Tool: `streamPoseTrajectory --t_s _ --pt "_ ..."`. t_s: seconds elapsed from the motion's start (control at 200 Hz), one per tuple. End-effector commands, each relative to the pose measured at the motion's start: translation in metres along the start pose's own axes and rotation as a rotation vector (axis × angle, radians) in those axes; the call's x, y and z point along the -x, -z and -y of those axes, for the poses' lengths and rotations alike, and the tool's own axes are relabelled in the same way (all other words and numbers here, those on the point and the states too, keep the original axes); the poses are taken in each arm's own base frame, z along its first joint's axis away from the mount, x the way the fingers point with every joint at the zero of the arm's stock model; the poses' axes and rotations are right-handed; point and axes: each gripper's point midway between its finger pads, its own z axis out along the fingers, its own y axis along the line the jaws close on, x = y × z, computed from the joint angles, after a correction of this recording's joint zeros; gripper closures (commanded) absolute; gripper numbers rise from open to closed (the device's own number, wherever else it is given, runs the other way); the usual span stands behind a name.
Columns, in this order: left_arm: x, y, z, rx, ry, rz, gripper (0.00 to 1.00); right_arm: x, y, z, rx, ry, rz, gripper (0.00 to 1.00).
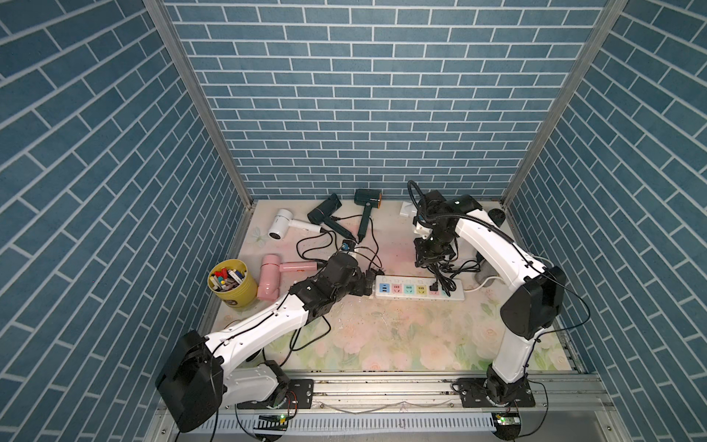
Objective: Charge the blow dryers
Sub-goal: Move the socket to the center of the board, then insert the plug into the socket.
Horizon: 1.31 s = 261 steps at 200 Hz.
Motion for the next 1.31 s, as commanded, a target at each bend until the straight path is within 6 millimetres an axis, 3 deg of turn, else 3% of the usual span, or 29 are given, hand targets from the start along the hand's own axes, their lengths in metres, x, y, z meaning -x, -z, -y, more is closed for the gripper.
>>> streamPoseTrajectory --t_s 0.0,0.265,0.56,0.805,1.3 --pt "0.011 0.004 -0.015 0.025 0.015 0.045 0.09 -0.028 -0.005 0.003 -0.033 -0.118 -0.167 1.0" --pt "0.012 0.006 -0.015 0.016 0.022 0.041 0.09 -0.03 -0.026 0.017 -0.123 -0.195 -0.259 1.0" --pt "0.014 0.01 -0.014 0.012 0.023 0.051 0.09 -0.017 -0.056 0.021 -0.147 -0.234 -0.301 1.0" --pt "0.016 0.013 -0.016 0.02 0.021 0.064 0.09 -0.02 -0.078 0.026 -0.161 -0.246 -0.346 1.0" --pt "0.016 0.011 -0.016 0.02 0.021 0.061 0.09 -0.015 -0.095 0.043 -0.154 -0.349 -0.329 1.0"
